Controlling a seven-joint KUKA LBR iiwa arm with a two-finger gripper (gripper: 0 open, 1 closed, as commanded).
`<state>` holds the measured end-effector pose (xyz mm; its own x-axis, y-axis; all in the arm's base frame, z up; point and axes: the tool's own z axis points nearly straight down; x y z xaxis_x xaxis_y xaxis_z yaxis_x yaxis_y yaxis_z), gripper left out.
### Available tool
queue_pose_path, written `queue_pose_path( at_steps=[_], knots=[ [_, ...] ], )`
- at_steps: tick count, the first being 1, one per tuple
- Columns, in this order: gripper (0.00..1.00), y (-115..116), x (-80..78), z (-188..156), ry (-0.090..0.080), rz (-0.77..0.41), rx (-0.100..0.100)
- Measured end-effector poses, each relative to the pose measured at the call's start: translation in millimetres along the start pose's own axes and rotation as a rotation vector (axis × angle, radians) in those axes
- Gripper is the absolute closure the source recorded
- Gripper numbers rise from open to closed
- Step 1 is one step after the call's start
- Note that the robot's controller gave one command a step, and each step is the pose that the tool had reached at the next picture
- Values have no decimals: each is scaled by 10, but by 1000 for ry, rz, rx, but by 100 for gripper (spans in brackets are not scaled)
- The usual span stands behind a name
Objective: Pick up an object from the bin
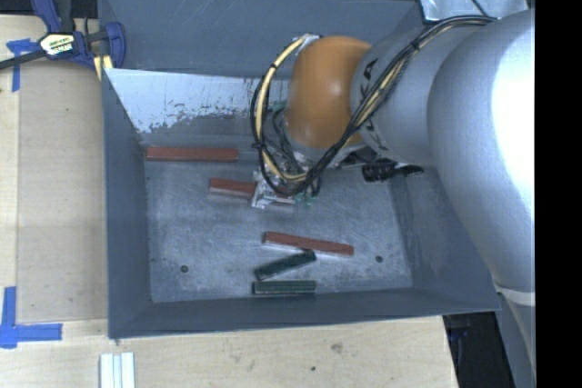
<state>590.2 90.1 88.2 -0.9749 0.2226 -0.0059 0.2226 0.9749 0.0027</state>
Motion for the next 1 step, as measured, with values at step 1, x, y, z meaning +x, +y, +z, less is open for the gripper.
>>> queue_pose_path(
  at_steps=[1],
  knots=[
    [100, -7, 11, -122, 8, 0, 3]
  ],
)
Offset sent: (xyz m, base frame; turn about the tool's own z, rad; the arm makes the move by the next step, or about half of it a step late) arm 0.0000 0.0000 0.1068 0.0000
